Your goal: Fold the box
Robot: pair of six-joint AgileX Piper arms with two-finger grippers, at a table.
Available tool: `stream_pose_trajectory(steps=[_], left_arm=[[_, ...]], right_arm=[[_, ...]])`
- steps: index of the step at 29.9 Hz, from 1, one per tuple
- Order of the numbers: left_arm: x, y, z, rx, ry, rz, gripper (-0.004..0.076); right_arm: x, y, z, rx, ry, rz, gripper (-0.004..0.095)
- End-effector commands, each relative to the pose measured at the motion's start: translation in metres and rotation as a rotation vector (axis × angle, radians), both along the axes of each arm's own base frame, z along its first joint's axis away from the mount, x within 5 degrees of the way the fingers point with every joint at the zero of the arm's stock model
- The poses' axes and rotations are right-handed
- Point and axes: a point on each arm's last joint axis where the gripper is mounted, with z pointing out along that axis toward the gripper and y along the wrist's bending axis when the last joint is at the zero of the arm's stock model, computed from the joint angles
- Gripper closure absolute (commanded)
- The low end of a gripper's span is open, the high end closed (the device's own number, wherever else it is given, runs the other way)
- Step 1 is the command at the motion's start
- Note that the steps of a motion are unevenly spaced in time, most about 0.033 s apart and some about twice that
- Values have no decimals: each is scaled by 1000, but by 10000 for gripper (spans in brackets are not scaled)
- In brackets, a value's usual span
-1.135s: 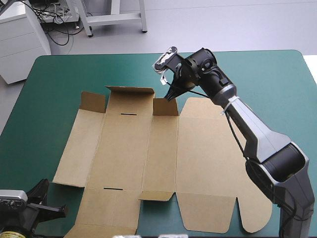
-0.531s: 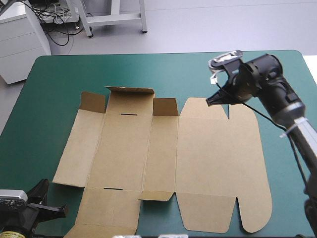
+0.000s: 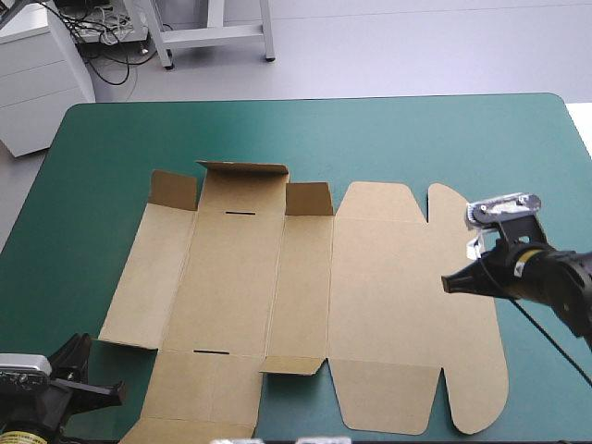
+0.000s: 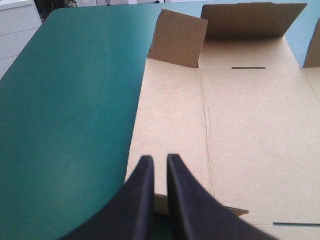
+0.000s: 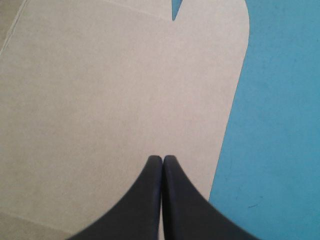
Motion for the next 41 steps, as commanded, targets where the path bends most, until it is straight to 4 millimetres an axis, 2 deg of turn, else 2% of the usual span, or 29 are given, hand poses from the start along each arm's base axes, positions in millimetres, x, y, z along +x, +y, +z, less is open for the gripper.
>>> stream_pose_trajectory(steps=[1, 5, 7, 13, 17, 20, 24, 29, 33, 37, 41], left_arm=[[3, 0, 12, 2, -75, -5, 461], [3, 0, 12, 4, -76, -4, 216], [3, 0, 12, 4, -76, -4, 174], [3, -1, 12, -14, -74, -11, 180], [2, -1, 14, -6, -80, -5, 180], [1, 2, 25, 24, -55, 13, 180], [7, 6, 52, 83, 3, 51, 180], [33, 6, 94, 121, 88, 73, 181], [67, 4, 116, 192, 217, 67, 183], [101, 6, 121, 287, 340, 92, 183], [131, 7, 116, 354, 440, 121, 183]], right_arm=[[-19, -6, 3, 38, -102, -15, 931], [-38, -11, -4, 55, -124, -25, 931], [-45, -14, -7, 60, -123, -31, 931], [-72, -20, -22, 91, -173, -27, 931], [-90, -23, -29, 132, -276, -14, 931], [-102, -27, -29, 148, -344, -8, 931], [-113, -30, -26, 148, -397, -4, 931], [-114, -31, -27, 142, -386, -6, 931], [-114, -31, -27, 140, -386, -6, 931], [-115, -31, -28, 129, -369, 3, 931], [-116, -31, -29, 118, -357, 8, 931]])
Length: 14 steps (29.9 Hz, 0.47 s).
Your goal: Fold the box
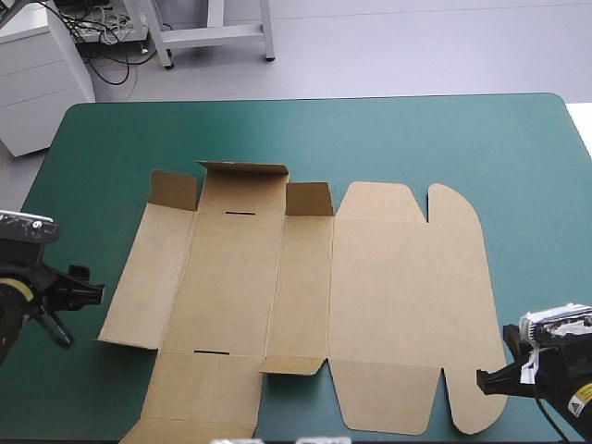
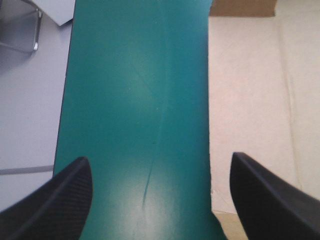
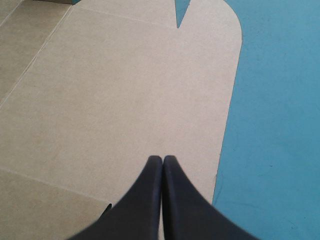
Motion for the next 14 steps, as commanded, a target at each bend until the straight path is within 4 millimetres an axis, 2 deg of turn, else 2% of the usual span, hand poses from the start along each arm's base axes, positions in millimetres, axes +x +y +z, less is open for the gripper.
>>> stream_pose_trajectory(steps=[1, 5, 7, 11, 14], left_arm=[[23, 1, 8, 59, -1, 9, 183], [42, 8, -2, 57, 46, 70, 183], [50, 19, -8, 34, 60, 122, 183], [68, 42, -18, -99, 46, 200, 183], [82, 55, -36, -230, 119, 215, 183]], right_arm=[[3, 0, 10, -13, -66, 7, 931], [3, 0, 10, -20, -68, 16, 931], [2, 0, 10, -22, -66, 17, 931], [2, 0, 9, -36, -67, 25, 931], [2, 0, 9, -34, -66, 26, 931]])
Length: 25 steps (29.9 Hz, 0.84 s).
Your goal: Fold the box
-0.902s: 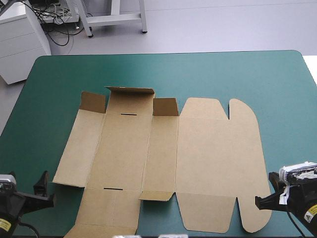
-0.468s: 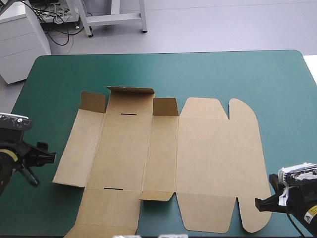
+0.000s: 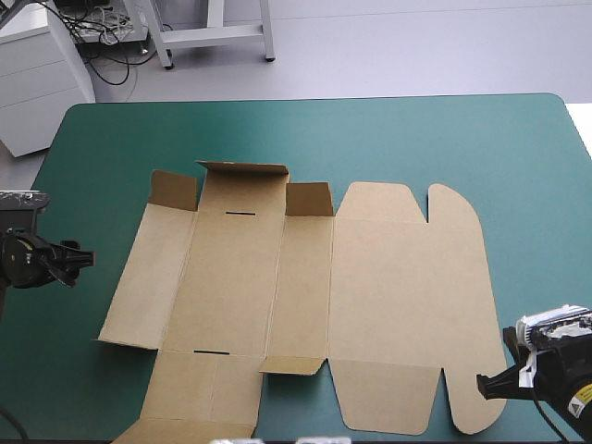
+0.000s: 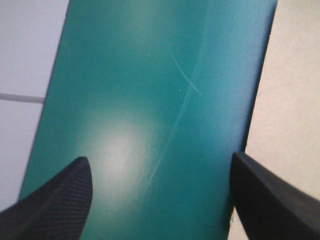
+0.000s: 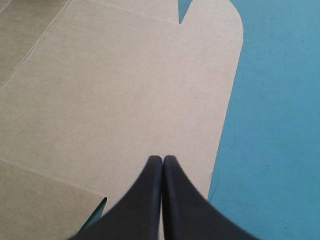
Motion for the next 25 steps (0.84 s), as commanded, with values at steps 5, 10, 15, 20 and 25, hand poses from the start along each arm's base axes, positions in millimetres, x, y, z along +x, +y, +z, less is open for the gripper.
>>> stream_pose_trajectory(steps=[5, 10, 15, 20, 25], left_arm=[[39, 22, -36, -333, 110, -50, 183], [66, 28, -63, -493, 338, -96, 183], [81, 29, -79, -586, 407, -145, 183], [85, 30, -89, -604, 438, -138, 183], [81, 20, -101, -710, 441, -154, 183]], right_arm=[[3, 1, 10, 12, -69, 0, 931], [3, 1, 10, 12, -60, 0, 931], [2, 1, 9, -3, -53, 8, 931], [2, 0, 8, -14, -40, 13, 931], [1, 0, 6, -17, -23, 12, 931]])
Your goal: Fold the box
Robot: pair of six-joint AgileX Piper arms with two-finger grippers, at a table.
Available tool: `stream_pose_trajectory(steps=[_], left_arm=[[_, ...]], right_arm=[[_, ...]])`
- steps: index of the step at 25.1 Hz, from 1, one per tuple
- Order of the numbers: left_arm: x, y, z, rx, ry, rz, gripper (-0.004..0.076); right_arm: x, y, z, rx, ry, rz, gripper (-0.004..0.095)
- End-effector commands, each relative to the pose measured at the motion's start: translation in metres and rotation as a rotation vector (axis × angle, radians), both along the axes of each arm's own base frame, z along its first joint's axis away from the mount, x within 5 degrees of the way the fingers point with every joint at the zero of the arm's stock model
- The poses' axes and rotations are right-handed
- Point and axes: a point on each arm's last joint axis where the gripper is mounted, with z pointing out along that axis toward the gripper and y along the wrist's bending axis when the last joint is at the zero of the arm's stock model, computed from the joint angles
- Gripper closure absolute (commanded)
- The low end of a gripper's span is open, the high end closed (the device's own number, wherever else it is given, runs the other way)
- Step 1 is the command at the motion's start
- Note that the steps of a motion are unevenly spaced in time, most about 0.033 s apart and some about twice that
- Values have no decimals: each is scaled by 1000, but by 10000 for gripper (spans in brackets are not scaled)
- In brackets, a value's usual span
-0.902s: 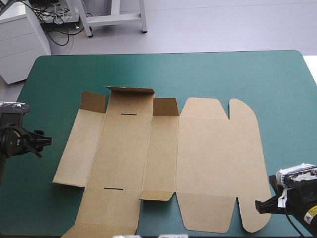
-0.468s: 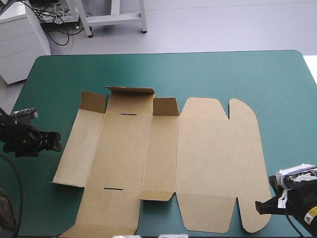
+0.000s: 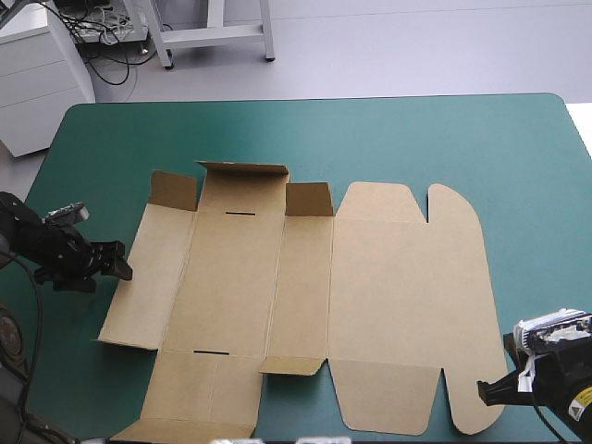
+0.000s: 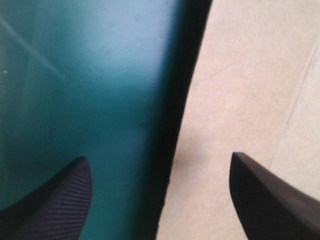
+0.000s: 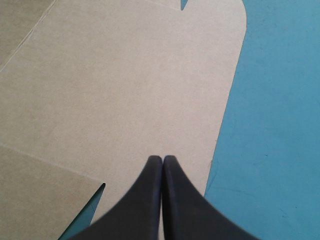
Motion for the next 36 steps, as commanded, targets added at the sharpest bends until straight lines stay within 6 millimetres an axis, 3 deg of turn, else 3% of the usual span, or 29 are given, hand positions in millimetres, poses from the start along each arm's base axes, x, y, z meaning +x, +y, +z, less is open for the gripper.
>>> stream_pose_trajectory(steps=[1, 4, 9, 21, 27, 29, 30, 31, 32, 36], left_arm=[[-12, -17, 8, -150, 16, -26, 183], [-21, -25, -6, -207, 65, -12, 188], [-27, -34, -14, -269, 89, 8, 193], [-32, -84, 0, -236, 71, -177, 228], [-32, -91, 5, -264, 53, -182, 256], [-32, -91, 5, -263, 54, -180, 332], [-32, -91, 5, -263, 54, -180, 474], [-32, -91, 5, -263, 54, -180, 548], [-32, -91, 4, -257, 58, -180, 744], [-33, -89, 3, -233, 78, -173, 754]], right_arm=[[4, 1, 9, 5, -58, 1, 931], [3, 1, 9, 10, -57, -2, 931], [3, 1, 9, 10, -53, -3, 931], [3, 1, 9, 8, -52, -2, 931], [3, 1, 9, 8, -52, -2, 931], [3, 1, 9, 8, -52, -2, 931], [3, 1, 9, 9, -52, -1, 931], [3, 1, 9, 9, -52, -1, 931], [3, 1, 9, 9, -52, -1, 931], [3, 1, 9, 12, -51, -3, 931]])
